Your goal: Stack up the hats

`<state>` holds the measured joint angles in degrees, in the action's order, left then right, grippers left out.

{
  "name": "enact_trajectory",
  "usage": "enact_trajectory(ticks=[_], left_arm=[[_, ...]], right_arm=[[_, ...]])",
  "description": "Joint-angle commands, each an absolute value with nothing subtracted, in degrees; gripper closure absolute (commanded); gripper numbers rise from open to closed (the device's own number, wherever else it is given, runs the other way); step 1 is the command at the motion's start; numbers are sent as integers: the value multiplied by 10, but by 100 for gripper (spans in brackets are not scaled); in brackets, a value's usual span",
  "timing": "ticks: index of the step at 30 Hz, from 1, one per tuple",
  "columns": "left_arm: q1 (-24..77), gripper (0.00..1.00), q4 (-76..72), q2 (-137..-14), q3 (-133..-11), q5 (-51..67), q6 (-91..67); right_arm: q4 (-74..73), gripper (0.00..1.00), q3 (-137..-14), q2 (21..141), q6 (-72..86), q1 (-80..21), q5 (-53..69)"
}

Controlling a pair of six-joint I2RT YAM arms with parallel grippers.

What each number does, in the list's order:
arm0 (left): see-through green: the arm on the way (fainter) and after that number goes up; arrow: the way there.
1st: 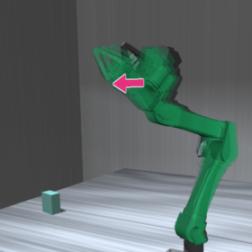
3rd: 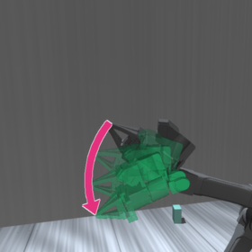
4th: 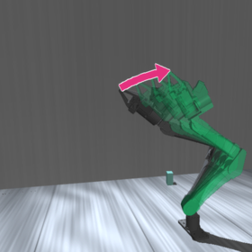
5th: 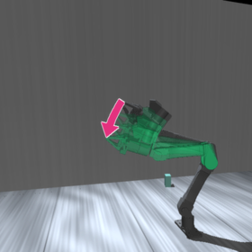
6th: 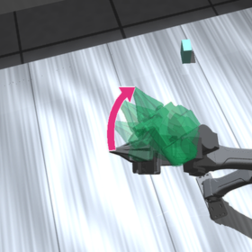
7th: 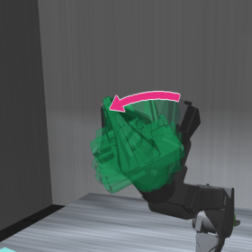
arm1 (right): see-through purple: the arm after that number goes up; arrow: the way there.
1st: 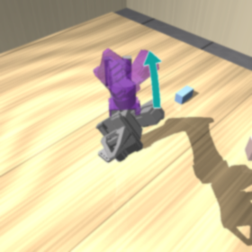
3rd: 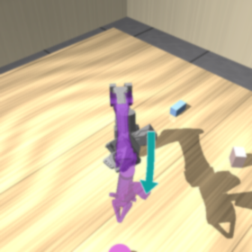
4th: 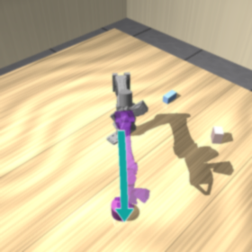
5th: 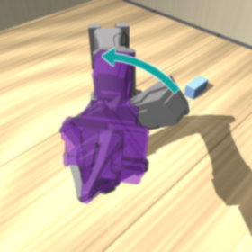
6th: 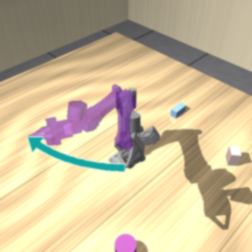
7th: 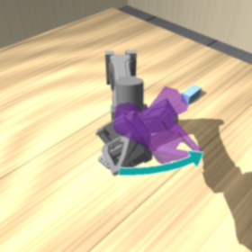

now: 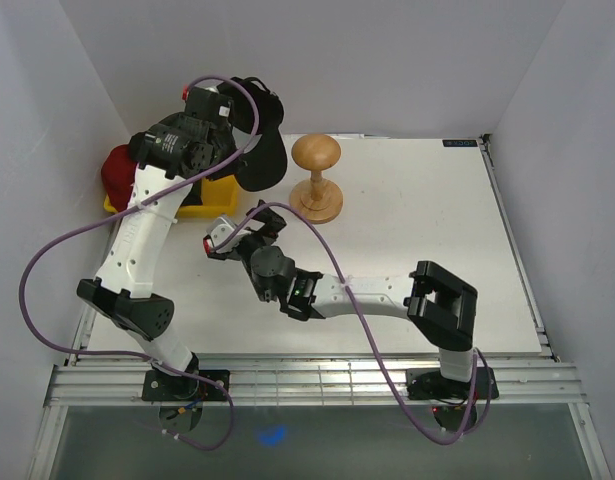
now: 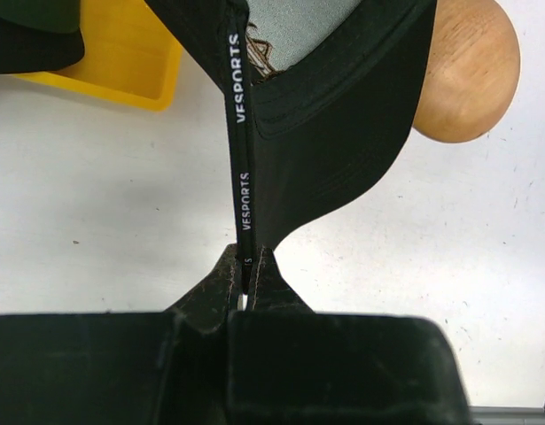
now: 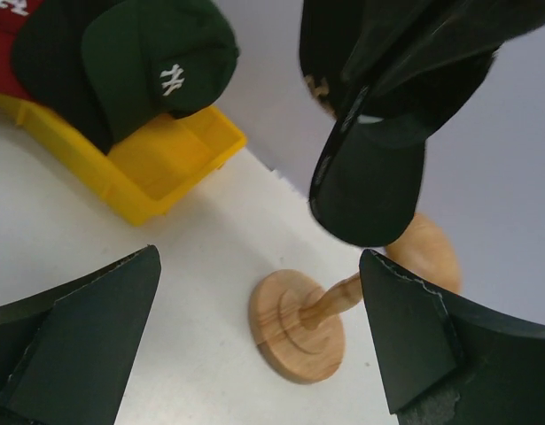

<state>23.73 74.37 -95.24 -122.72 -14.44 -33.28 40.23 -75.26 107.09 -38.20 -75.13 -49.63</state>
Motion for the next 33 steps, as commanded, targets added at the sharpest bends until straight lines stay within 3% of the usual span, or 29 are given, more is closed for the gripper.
enact_trajectory(ticks=[1,6,16,23,25,28,29,30,32,33], left_arm=[[237,100,737,-918,-1233,-114,-345],[238,100,735,-906,-1221,-102,-348],[238,100,734,-876,-1188,-87,-345],[238,100,735,-873,-1186,-68,-342],[238,100,735,-872,-1185,-62,-343],[238,100,735,-874,-1189,-55,-342],[238,100,735,-874,-1189,-53,-342],[238,100,735,-875,-1191,-50,-342],[238,100,734,-875,-1194,-44,-343],[237,100,734,-875,-1198,-43,-344]], right_arm=[[566,2,-811,1089,-524,-755,-550],[638,2,-849,1137,-639,-751,-551],[647,0,-872,1169,-666,-716,-527],[706,5,-880,1185,-735,-701,-508],[717,10,-879,1187,-747,-700,-501],[749,26,-881,1194,-778,-699,-498],[756,33,-883,1195,-787,-699,-498],[760,55,-885,1195,-794,-699,-498],[761,77,-890,1194,-795,-699,-501],[761,81,-891,1191,-798,-699,-503]])
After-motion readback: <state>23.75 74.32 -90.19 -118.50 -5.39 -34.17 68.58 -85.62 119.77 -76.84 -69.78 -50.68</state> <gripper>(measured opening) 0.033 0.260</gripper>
